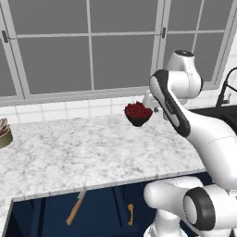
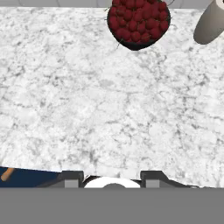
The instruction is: Pick up the knife from the drawer and place it on the cutting board. Then place the meat from the plate to the cutting board.
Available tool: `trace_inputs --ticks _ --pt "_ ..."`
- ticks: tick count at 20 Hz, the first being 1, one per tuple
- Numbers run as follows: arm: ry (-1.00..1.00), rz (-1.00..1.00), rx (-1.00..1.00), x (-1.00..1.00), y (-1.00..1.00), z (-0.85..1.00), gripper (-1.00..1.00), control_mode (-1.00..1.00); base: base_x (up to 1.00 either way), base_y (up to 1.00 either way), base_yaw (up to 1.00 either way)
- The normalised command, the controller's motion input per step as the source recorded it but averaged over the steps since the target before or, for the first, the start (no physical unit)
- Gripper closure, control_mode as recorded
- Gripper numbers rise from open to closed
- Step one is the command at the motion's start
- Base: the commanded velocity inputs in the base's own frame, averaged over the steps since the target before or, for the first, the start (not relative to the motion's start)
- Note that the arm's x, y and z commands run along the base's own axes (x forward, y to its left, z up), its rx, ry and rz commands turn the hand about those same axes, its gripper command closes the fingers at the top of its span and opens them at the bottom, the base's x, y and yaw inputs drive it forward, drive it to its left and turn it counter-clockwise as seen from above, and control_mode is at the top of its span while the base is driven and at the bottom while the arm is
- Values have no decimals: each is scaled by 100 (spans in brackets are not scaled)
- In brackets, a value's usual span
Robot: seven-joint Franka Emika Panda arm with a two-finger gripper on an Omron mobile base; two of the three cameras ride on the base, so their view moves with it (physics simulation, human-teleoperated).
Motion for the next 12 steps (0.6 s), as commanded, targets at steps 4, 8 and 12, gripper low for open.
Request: trace_inputs --ticks 4,8,12 --pt "0 0 0 -68 0 -6 -100 -100 0 0 0" --pt "0 0 -3 -100 0 -22 -100 -100 0 0 0" --pt "0 0 -5 -78 2 -46 -100 -100 0 0 0"
